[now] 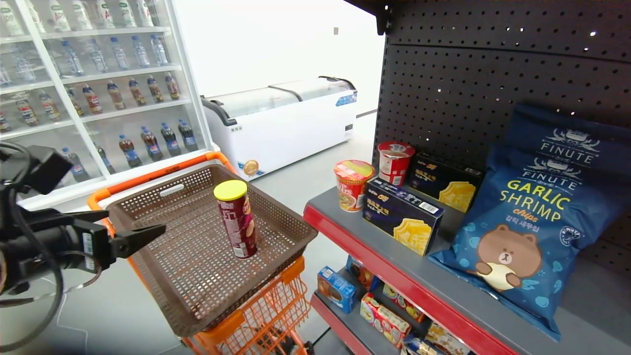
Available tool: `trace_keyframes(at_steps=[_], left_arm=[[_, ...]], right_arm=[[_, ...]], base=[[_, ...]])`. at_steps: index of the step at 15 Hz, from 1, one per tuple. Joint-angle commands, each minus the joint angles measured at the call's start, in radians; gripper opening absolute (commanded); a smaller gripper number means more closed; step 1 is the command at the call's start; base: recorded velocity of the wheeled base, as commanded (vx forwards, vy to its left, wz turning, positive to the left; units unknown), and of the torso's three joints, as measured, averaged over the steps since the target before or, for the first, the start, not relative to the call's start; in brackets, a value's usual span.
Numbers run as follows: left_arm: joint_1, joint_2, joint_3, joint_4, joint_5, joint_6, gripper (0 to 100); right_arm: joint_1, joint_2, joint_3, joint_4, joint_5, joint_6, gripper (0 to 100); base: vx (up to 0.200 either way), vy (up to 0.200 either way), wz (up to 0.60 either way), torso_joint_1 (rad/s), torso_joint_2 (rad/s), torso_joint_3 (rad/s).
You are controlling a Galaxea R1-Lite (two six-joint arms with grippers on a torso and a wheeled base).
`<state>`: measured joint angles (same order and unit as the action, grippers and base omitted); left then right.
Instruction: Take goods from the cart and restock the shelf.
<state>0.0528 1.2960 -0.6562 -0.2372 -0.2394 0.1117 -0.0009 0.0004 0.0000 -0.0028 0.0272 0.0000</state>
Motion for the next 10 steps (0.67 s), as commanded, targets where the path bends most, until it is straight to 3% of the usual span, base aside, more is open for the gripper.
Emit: trace_keyframes(at_steps=[1,7,10], left_arm=[[-0.024,0.249,-0.043,-0.082,-0.055,0.036,100],[-0.097,0.476,-0.099,-0.271,-0.049,0.028,100],[-0.099,0.563,-0.106,-0.343,-0.055,0.026,100]], right_arm=[[-0.001,0.000,0.000,0.000,0.000,0.000,100],[-0.001,0.000,0.000,0.000,0.000,0.000,100],[0.001,0.000,0.000,0.000,0.000,0.000,100]], base=[[0.000,0.000,0.00,0.000,0.00,0.000],[0.000,0.000,0.00,0.000,0.00,0.000],[0.000,0.000,0.00,0.000,0.00,0.000]])
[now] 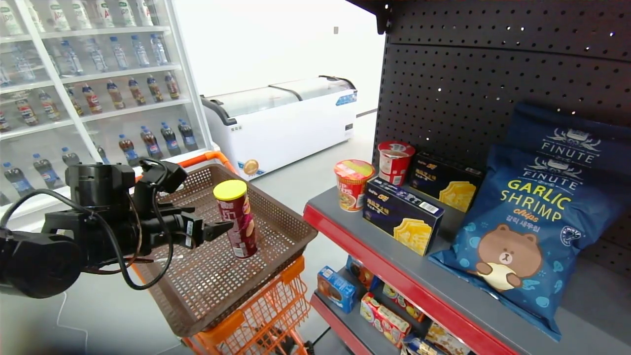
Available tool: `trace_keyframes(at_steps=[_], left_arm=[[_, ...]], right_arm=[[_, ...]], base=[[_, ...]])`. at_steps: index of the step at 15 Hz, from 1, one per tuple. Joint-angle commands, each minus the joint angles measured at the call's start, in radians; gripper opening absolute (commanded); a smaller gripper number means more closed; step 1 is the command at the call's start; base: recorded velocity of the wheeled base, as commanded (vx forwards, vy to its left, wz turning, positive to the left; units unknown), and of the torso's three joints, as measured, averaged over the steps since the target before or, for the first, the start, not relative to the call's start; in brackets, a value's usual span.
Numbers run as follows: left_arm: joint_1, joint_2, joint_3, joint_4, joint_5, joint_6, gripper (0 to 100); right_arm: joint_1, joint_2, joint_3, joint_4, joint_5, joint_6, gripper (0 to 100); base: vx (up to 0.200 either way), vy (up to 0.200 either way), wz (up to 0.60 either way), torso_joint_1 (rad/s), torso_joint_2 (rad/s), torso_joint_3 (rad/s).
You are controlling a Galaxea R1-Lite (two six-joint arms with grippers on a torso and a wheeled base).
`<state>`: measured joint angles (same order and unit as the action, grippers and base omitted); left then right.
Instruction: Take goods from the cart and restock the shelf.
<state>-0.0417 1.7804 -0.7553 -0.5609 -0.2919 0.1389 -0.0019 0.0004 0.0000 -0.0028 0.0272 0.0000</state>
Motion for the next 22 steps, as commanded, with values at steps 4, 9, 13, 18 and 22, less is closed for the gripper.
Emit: trace_keyframes(at_steps=[4,9,13,18,22], left_arm=[[-0.012,0.200,-0.045,-0.146,-0.001,0.001,100],[-0.020,0.320,-0.128,-0.198,-0.001,0.001,100],[-0.032,0.398,-0.168,-0.238,0.004,0.001,100],[-0.052,0.455,-0.248,-0.234,0.046,0.002,100],[-0.063,0.458,-0.265,-0.235,0.053,-0.001,0]], right_arm=[[0.000,0.000,0.000,0.000,0.000,0.000,100],[0.000,0.000,0.000,0.000,0.000,0.000,100],[0.000,0.000,0.000,0.000,0.000,0.000,100],[0.000,0.000,0.000,0.000,0.000,0.000,100],[0.000,0.000,0.000,0.000,0.000,0.000,100]], base=[[0.000,0.000,0.00,0.000,0.00,0.000],[0.000,0.000,0.00,0.000,0.00,0.000],[0.000,0.000,0.00,0.000,0.00,0.000],[0.000,0.000,0.00,0.000,0.00,0.000],[0.000,0.000,0.00,0.000,0.00,0.000]])
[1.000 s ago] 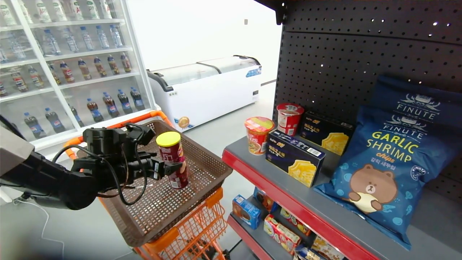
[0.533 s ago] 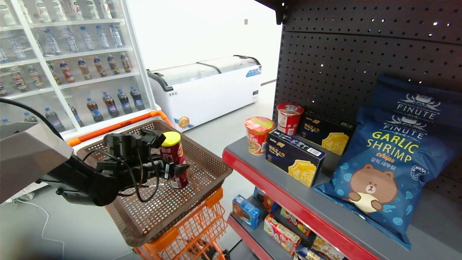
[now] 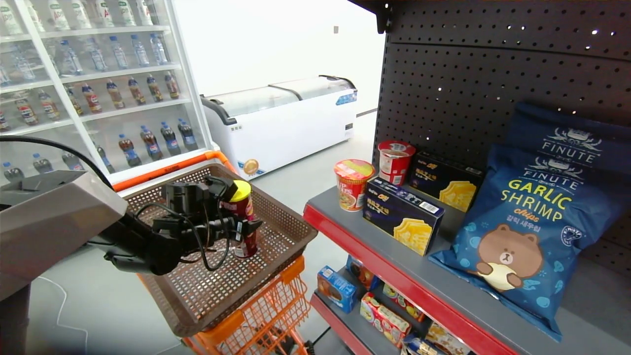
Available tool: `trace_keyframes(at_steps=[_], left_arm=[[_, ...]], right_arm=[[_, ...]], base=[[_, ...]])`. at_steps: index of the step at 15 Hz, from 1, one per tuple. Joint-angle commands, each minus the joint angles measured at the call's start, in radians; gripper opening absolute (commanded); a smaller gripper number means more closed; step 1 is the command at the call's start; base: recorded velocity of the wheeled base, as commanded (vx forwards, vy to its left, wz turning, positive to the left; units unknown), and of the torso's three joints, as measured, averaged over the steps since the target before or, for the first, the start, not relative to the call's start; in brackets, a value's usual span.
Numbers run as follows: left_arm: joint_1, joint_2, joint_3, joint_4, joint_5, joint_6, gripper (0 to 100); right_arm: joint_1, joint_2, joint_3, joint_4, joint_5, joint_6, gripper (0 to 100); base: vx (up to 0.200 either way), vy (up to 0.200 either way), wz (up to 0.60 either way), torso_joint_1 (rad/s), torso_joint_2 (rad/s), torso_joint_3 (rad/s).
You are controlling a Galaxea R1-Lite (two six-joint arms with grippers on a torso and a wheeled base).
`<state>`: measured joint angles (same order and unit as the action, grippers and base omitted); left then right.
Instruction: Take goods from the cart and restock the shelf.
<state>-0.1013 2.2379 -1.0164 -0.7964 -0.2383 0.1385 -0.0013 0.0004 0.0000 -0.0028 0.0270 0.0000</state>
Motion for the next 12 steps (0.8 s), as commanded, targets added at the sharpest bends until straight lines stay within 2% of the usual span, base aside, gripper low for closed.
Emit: trace_keyframes(at_steps=[1,4,6,10,11,12], left_arm=[[-0.003,-0.006,-0.001,0.000,0.002,0.001,0],[-0.002,-0.078,-0.004,0.009,0.005,-0.010,0],[-0.005,-0.142,-0.014,0.013,0.008,-0.043,0],[0.003,-0.300,0.050,0.029,0.010,-0.040,0],[0.005,-0.320,0.048,0.049,0.017,-0.046,0],[0.005,-0.363,0.052,0.098,0.065,-0.050,0]], right_arm=[[0.000,0.000,0.000,0.000,0.001,0.000,100],[0.000,0.000,0.000,0.000,0.001,0.000,100],[0.000,0.000,0.000,0.000,0.001,0.000,100],[0.000,0.000,0.000,0.000,0.001,0.000,100],[0.000,0.000,0.000,0.000,0.001,0.000,100],[0.000,0.000,0.000,0.000,0.001,0.000,100]], base=[[0.000,0.000,0.00,0.000,0.00,0.000],[0.000,0.000,0.00,0.000,0.00,0.000],[0.000,0.000,0.00,0.000,0.00,0.000],[0.000,0.000,0.00,0.000,0.00,0.000],[0.000,0.000,0.00,0.000,0.00,0.000],[0.000,0.000,0.00,0.000,0.00,0.000]])
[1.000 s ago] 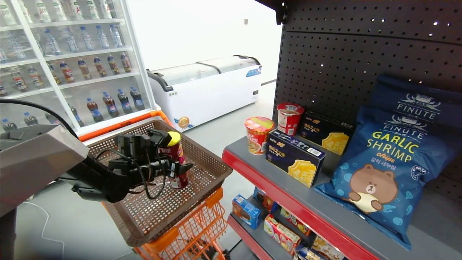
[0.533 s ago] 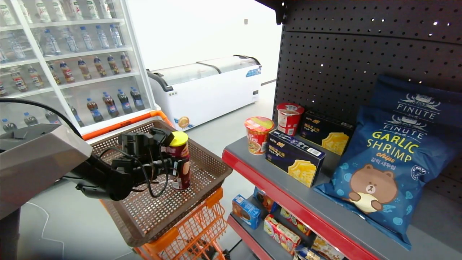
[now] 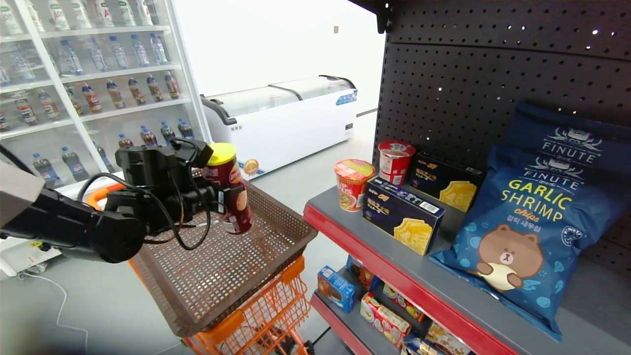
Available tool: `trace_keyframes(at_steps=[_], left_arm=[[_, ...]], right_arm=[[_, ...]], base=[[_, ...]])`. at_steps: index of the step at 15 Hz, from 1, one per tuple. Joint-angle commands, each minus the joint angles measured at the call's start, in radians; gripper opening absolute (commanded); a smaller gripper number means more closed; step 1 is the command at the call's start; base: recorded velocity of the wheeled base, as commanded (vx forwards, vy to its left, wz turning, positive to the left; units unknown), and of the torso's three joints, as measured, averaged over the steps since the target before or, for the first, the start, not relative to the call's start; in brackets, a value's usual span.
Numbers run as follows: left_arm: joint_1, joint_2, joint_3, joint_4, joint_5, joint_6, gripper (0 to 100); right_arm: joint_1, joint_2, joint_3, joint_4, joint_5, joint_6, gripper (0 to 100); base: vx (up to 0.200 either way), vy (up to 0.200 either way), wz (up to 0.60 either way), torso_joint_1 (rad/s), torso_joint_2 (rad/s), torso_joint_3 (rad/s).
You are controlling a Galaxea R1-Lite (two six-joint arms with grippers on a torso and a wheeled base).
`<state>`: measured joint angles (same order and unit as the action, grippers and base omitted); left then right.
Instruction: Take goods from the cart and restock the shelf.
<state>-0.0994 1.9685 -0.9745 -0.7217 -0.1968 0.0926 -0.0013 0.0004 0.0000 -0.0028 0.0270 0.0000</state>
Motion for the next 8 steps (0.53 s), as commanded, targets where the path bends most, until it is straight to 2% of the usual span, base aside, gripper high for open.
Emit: trace_keyframes(at_steps=[1,2,3,5,7,8], left_arm=[[0.003,-0.151,0.013,0.091,0.051,-0.005,0],[0.003,-0.204,0.014,0.157,0.051,-0.005,0],[0.003,-0.212,0.014,0.166,0.053,-0.005,0],[0.003,-0.352,0.017,0.317,0.040,-0.004,0],[0.001,-0.379,0.019,0.326,0.027,-0.005,0],[-0.002,-0.448,0.036,0.347,-0.032,-0.037,0]], right_arm=[[0.000,0.000,0.000,0.000,0.001,0.000,100],[0.000,0.000,0.000,0.000,0.001,0.000,100],[0.000,0.000,0.000,0.000,0.001,0.000,100],[0.000,0.000,0.000,0.000,0.001,0.000,100],[0.000,0.000,0.000,0.000,0.001,0.000,100],[0.000,0.000,0.000,0.000,0.001,0.000,100]], base=[[0.000,0.000,0.00,0.000,0.00,0.000],[0.000,0.000,0.00,0.000,0.00,0.000],[0.000,0.000,0.00,0.000,0.00,0.000],[0.000,0.000,0.00,0.000,0.00,0.000],[0.000,0.000,0.00,0.000,0.00,0.000],[0.000,0.000,0.00,0.000,0.00,0.000]])
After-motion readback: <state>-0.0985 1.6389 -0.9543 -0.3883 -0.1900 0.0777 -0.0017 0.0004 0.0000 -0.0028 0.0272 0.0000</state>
